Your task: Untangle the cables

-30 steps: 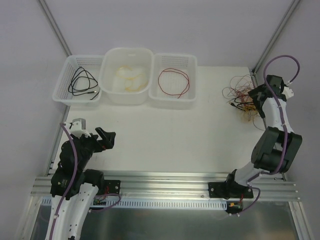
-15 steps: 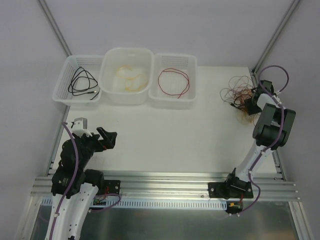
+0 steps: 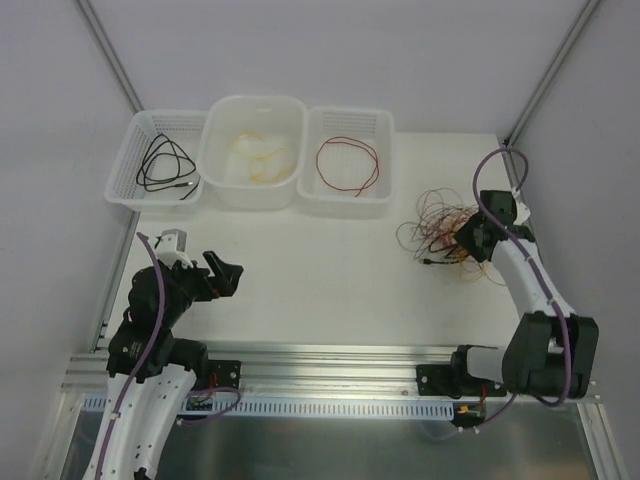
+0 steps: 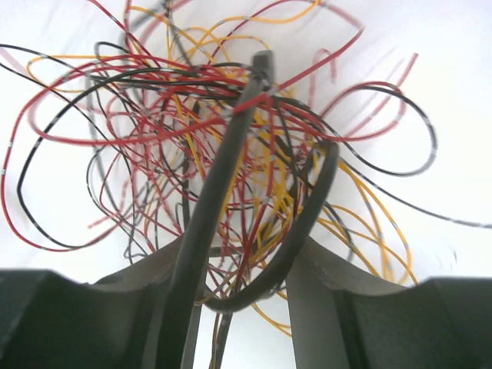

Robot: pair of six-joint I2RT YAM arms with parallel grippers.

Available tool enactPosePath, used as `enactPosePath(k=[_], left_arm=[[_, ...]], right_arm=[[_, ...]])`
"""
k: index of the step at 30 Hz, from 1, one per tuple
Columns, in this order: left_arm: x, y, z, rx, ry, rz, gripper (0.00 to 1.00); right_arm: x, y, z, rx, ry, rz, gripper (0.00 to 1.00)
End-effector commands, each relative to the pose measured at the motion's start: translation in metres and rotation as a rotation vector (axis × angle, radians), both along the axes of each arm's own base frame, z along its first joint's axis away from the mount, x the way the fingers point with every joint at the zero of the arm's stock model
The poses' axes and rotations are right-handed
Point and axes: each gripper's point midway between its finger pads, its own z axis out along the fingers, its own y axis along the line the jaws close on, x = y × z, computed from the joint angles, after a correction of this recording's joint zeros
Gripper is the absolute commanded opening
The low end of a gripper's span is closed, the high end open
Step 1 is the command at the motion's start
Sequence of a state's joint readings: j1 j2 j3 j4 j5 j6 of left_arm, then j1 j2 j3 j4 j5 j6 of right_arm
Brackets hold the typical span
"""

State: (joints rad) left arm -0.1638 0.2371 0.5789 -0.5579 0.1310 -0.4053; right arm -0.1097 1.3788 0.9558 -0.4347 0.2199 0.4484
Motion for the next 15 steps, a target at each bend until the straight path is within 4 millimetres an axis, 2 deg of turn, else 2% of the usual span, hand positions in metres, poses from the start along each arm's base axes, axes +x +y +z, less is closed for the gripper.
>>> enactPosePath(k=[1, 2, 3, 4, 6, 8, 9, 12, 13, 14, 15], left_arm=[[0.004, -0.014, 0.001, -0.013, 0.011, -0.077, 0.99], [0.003, -0.019, -0.001, -0.022, 0.023, -0.107, 0.99], [0.004, -0.021, -0.007, -0.023, 0.051, -0.121, 0.99], [0.004, -0.024, -0.007, -0.028, 0.058, -0.138, 0.99], [0.004, -0.032, -0.013, -0.042, 0.096, -0.176, 0.99], [0.002, -0.039, -0.015, -0.061, 0.12, -0.222, 0.99], [0.003, -0.043, -0.018, -0.073, 0.145, -0.237, 0.99], [0.0, -0.056, -0.02, -0.123, 0.195, -0.299, 0.99], [-0.001, -0.059, -0.017, -0.14, 0.205, -0.316, 0.99], [-0.002, -0.062, -0.016, -0.154, 0.214, -0.328, 0.99], [-0.005, -0.068, -0.014, -0.186, 0.235, -0.354, 0.99]], right_arm=[[-0.06, 0.033, -0.006, -0.031, 0.077, 0.199, 0.01], [-0.073, 0.039, -0.006, -0.028, 0.089, 0.23, 0.01], [-0.08, 0.058, 0.008, -0.033, 0.032, 0.311, 0.01], [-0.092, 0.067, 0.003, -0.03, 0.045, 0.37, 0.01], [-0.111, 0.102, 0.01, 0.014, 0.021, 0.54, 0.01], [-0.126, 0.128, 0.014, 0.061, 0.02, 0.665, 0.01], [-0.136, 0.153, 0.021, 0.093, -0.016, 0.778, 0.01], [-0.145, 0.2, 0.038, 0.164, -0.105, 0.933, 0.01], [-0.145, 0.21, 0.042, 0.168, -0.12, 0.962, 0.01], [-0.138, 0.22, 0.054, 0.164, -0.168, 0.971, 0.01], [-0.141, 0.234, 0.061, 0.163, -0.187, 1.018, 0.01]])
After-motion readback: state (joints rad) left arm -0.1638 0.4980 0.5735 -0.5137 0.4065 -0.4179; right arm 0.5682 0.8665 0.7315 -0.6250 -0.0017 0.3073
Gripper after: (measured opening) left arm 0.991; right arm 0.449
